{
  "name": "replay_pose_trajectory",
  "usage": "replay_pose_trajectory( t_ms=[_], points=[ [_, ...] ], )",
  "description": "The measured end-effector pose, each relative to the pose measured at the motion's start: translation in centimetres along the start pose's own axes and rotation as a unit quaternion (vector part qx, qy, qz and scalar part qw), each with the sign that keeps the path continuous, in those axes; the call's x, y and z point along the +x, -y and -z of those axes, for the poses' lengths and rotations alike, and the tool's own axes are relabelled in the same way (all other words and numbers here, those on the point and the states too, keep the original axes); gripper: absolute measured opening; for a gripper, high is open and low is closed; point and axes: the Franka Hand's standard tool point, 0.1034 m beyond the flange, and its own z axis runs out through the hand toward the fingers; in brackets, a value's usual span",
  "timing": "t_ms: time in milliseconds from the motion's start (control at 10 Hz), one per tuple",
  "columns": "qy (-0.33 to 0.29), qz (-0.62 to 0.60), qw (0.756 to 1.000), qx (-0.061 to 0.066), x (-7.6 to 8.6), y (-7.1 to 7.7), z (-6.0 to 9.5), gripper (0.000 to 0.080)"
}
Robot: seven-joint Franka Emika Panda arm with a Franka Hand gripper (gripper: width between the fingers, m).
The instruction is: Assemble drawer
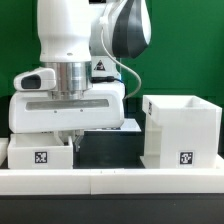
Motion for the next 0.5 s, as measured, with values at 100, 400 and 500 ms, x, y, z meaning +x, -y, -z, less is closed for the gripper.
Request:
replay_pose_trajectory(
  t_ms=[100, 400, 500],
  points=[
    [-0.005, 0.004, 1.0, 0.002, 0.5, 0.4, 1.0, 0.0041],
    [0.0, 0.017, 1.0, 0.012, 0.5, 1.4, 2.5, 0.0041],
    [0.0, 0.02, 1.0, 0.012, 0.4, 1.3, 2.4, 0.0041]
  ],
)
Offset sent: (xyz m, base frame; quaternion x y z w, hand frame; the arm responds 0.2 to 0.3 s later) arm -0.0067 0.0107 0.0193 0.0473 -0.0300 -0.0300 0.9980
